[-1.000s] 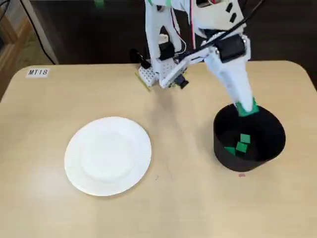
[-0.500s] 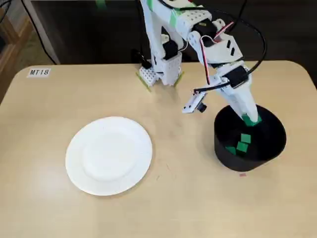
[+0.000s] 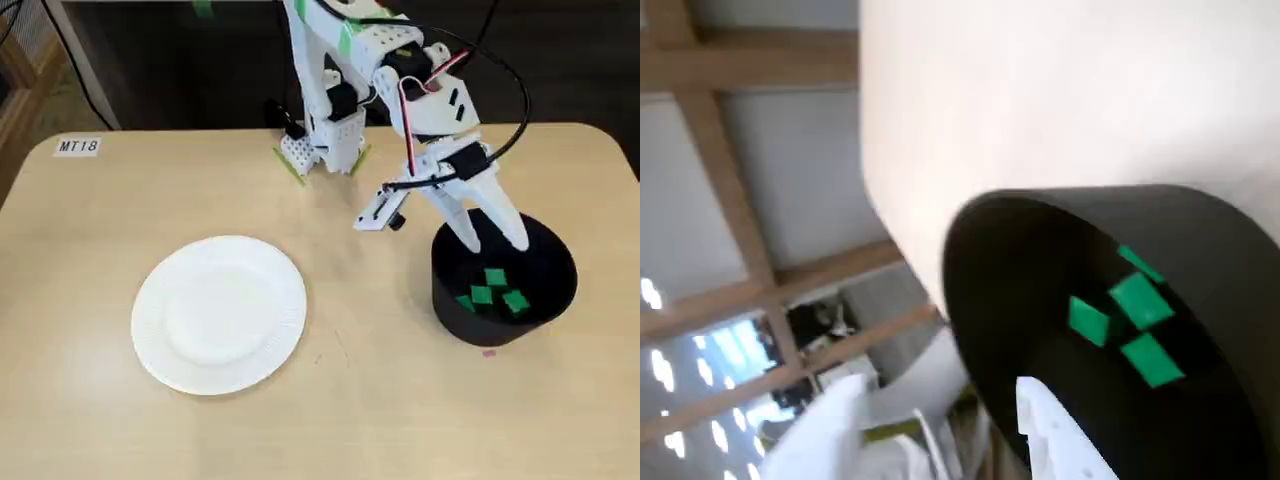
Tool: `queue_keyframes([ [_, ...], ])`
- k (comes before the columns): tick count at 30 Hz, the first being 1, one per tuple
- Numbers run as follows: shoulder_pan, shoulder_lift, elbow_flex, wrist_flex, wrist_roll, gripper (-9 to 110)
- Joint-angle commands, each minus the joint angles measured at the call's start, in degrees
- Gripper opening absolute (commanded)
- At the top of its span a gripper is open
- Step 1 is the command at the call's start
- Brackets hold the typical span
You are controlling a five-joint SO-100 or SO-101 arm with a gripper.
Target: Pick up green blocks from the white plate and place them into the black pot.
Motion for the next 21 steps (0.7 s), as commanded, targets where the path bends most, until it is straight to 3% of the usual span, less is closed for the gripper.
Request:
queue_keyframes([
  [1,6.24,6.94,-2.81,3.87,-0.88,-2],
  [8,28.74,17.23,-6.24,22.32,-6.15,-2],
  [21,27.77,49.22,25.40,23.55,-7.56,-2],
])
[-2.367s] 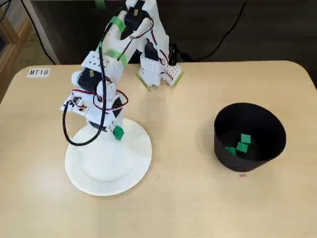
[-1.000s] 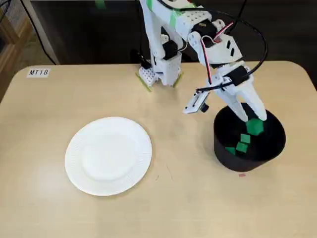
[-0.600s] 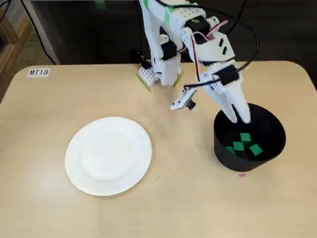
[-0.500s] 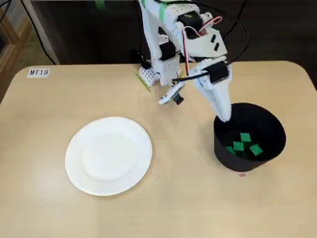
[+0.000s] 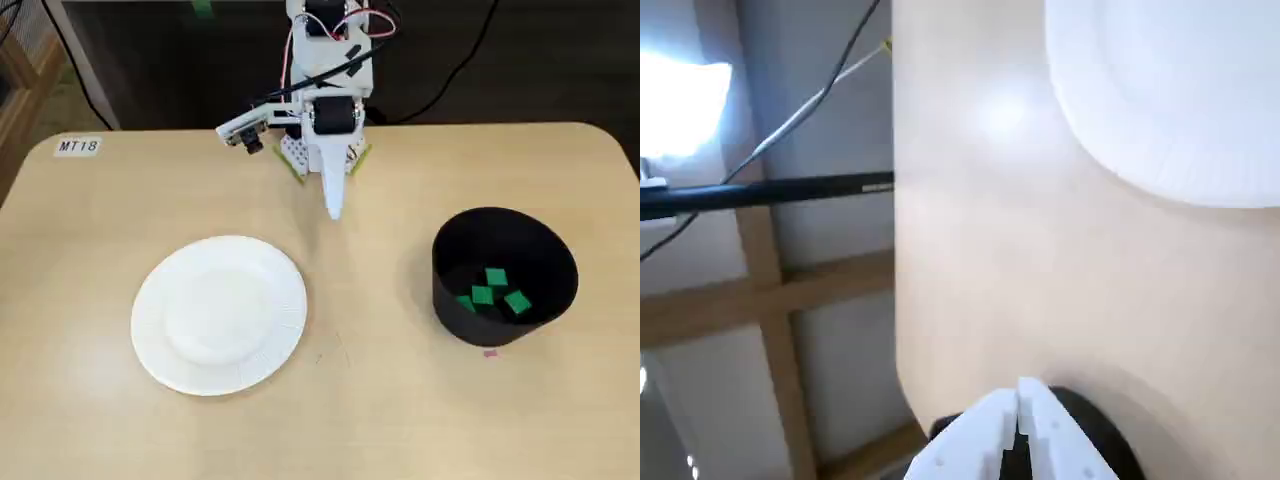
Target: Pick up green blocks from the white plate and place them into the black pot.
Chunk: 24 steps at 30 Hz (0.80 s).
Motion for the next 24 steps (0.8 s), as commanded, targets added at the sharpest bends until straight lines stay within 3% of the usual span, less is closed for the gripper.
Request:
queue_keyframes([
  [1,-1.23,11.07,8.00,1.05,-0.18,-2],
  [5,-3.60,16.26,13.80,0.97,2.64,-2],
  [24,-3.16,16.26,24.87,-0.09,-1.76,-2],
])
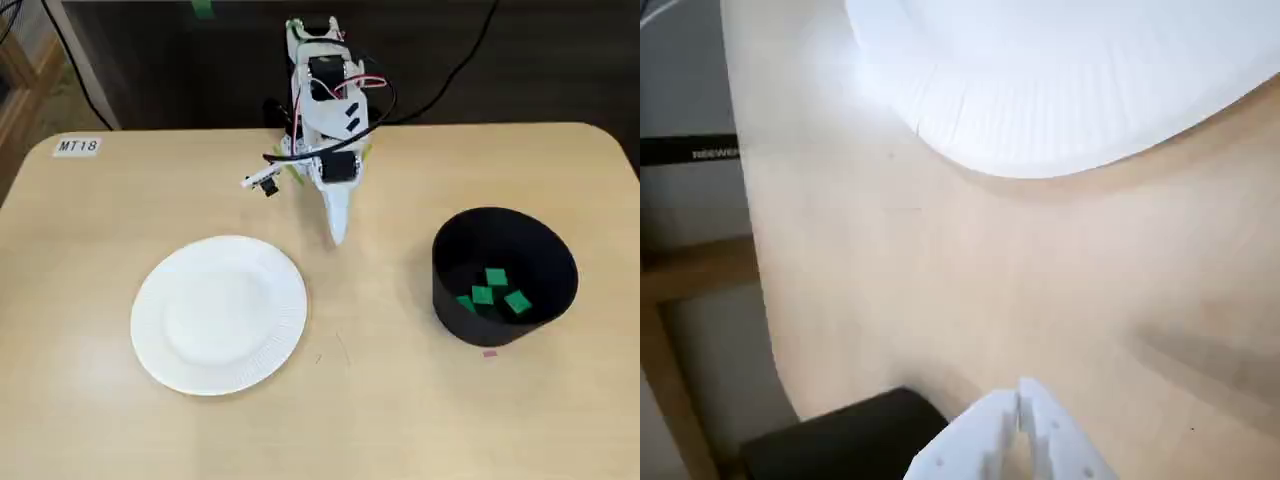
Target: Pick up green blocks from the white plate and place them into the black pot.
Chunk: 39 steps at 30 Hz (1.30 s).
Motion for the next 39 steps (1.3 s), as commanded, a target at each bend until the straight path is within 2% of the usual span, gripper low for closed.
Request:
queue_keyframes([
  [1,0.62,0.35,-0.26,-0.44,0.00,-2],
  [39,0.09,0.35,-0.09,-1.23,0.44,-2],
])
